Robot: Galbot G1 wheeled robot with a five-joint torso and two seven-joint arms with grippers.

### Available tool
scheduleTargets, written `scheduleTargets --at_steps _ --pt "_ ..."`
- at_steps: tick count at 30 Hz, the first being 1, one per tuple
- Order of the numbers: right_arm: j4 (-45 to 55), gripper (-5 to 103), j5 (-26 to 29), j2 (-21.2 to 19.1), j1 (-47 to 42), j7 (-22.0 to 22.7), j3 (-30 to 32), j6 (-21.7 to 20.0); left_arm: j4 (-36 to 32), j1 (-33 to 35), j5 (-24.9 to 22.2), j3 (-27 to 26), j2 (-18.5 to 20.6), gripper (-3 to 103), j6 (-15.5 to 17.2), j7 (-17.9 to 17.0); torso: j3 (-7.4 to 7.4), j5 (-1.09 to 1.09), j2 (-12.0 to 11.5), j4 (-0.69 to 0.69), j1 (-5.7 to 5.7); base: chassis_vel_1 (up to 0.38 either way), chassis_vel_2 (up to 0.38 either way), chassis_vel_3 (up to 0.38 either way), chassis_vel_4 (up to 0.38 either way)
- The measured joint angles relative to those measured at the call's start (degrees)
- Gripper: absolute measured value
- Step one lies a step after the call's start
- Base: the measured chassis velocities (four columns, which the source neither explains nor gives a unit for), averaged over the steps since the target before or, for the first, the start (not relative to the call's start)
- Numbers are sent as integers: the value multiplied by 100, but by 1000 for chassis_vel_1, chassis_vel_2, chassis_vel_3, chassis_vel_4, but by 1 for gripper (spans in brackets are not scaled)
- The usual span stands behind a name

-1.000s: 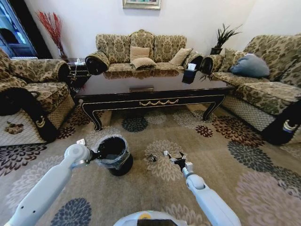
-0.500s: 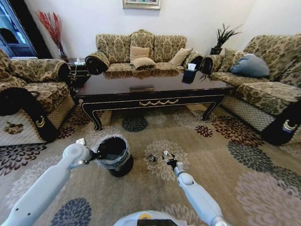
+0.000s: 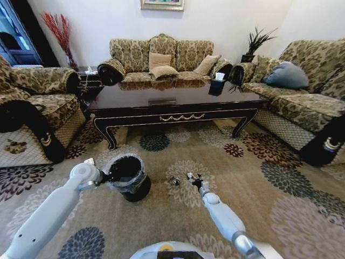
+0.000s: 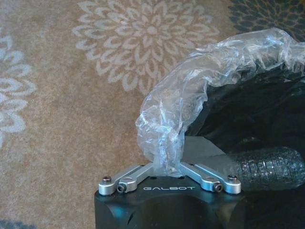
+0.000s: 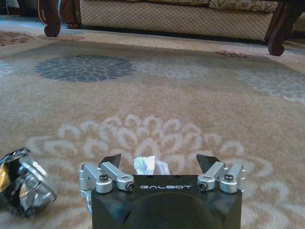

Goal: Move to the front of the table and pick up the trash from the floor, then place it into the trash bin.

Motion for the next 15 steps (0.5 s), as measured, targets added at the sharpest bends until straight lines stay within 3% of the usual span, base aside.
scheduleTargets --at_steps 9,12,14,15 --pt "-702 84 -348 171 352 -139 99 116 36 31 23 -51 13 0 0 13 0 1 0 0 0 0 0 0 0" --pt "-832 69 -419 216 375 -204 136 147 -1 36 23 -66 0 0 0 16 0 1 0 0 -1 0 0 0 0" --pt "-856 69 -430 226 382 -213 141 151 -2 32 20 -65 -9 0 0 20 0 1 0 0 0 0 0 0 0" --pt "-889 63 -454 236 391 -230 144 156 6 23 29 -60 -25 0 0 21 0 1 0 0 -1 0 0 0 0"
